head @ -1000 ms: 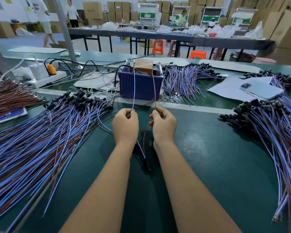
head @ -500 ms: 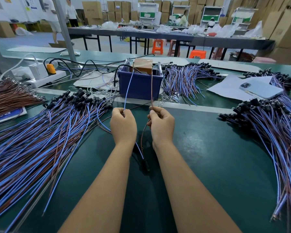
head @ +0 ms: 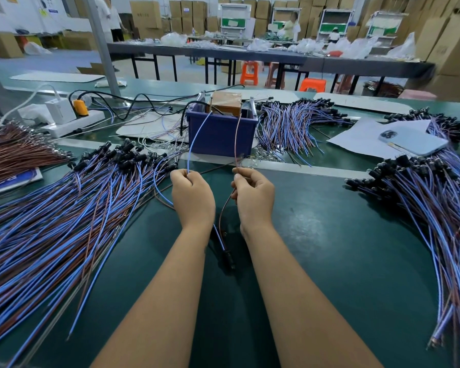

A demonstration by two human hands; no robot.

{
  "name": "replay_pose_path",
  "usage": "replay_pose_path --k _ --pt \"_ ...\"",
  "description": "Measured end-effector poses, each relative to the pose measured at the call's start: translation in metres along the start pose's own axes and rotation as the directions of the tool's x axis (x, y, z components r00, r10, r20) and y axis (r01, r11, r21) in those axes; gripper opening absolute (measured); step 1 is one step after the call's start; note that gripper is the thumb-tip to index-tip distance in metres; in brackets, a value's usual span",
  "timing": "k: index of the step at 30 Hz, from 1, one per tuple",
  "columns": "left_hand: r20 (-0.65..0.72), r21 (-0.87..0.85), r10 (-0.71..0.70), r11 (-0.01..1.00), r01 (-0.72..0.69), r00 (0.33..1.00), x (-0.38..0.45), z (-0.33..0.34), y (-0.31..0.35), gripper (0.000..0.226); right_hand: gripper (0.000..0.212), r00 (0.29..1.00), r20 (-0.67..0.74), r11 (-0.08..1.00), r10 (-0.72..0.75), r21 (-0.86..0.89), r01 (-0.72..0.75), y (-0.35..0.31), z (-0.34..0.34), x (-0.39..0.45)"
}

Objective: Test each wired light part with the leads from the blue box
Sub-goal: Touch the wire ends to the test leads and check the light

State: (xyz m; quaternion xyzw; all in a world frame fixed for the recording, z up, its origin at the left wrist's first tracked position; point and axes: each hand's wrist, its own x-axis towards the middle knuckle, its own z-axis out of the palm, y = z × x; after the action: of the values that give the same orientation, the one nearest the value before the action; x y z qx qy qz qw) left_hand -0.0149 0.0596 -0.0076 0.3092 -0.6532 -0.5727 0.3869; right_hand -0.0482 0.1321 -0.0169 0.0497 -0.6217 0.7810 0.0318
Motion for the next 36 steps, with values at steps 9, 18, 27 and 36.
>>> replay_pose_path --k 9,18,27,36 --pt "-0.023 -0.012 -0.008 1.0 0.008 1.0 -0.0003 0.0002 0.0015 0.012 0.031 1.0 0.003 1.0 -0.02 -0.011 0.02 -0.0007 0.0004 -0.0007" --pt "0.072 0.058 0.06 0.996 -0.064 0.996 -0.0015 -0.0019 -0.0019 0.014 0.029 0.999 0.011 0.999 -0.03 -0.027 0.03 -0.0012 -0.0004 -0.0008" --pt "0.091 0.036 0.069 0.997 -0.073 0.993 -0.0016 -0.0006 -0.0026 0.023 0.03 0.999 0.012 0.999 -0.035 -0.031 0.036 -0.0027 -0.0003 -0.002" --pt "0.089 0.017 0.086 0.996 -0.088 0.992 -0.0015 0.0009 -0.0051 0.025 0.029 0.999 0.019 0.999 -0.028 -0.032 0.028 -0.003 0.0 -0.003"
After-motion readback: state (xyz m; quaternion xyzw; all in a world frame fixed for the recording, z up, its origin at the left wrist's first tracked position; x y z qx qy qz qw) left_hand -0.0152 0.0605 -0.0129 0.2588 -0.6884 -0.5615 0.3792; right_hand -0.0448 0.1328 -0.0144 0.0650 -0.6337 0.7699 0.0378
